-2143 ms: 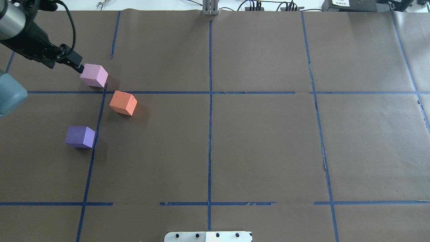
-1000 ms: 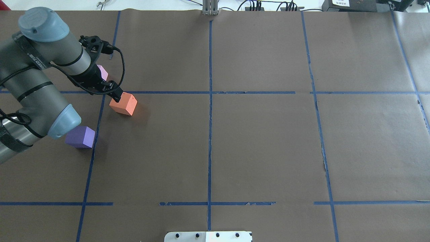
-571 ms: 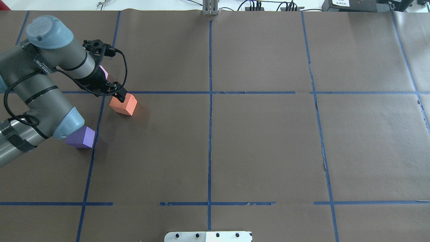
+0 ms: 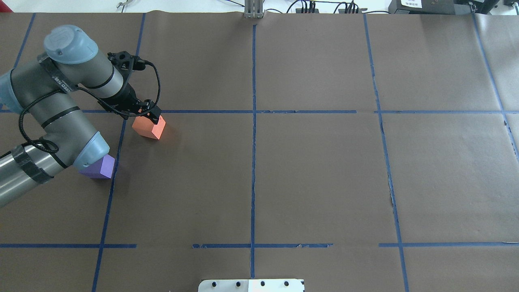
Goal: Arrange blocks in a line
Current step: 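Close the left gripper on the orange cube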
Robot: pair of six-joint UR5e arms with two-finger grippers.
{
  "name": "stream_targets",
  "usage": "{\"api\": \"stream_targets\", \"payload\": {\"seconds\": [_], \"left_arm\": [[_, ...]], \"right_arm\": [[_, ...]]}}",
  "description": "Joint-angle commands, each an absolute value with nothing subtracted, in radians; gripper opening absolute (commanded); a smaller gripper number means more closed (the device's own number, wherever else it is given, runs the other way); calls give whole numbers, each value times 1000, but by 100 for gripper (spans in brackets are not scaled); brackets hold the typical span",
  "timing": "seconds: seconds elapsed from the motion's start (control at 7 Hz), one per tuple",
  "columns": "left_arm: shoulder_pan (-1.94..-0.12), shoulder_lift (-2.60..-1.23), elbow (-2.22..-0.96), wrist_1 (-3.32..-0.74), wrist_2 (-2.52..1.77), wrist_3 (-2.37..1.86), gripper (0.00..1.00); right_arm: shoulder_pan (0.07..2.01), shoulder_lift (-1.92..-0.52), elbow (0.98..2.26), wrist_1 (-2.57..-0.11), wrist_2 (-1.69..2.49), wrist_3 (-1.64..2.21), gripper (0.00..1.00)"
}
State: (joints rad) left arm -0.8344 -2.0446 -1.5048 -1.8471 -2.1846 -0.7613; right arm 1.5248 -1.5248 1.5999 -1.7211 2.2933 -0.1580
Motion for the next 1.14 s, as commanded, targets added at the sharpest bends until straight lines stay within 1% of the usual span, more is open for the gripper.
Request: {"api": "stream_targets", "payload": {"seconds": [0.0,1.0], "left_arm": [[-807,-2048,-1491,-1861,-2183,-769,100],[-799,-2046,-1445,-1931,-2181,-787,100]], "right_arm": [[1526,-1525,1600,-1721,2293,-160,100],[1525,-1525,1600,-1721,2293,-158,100]]}}
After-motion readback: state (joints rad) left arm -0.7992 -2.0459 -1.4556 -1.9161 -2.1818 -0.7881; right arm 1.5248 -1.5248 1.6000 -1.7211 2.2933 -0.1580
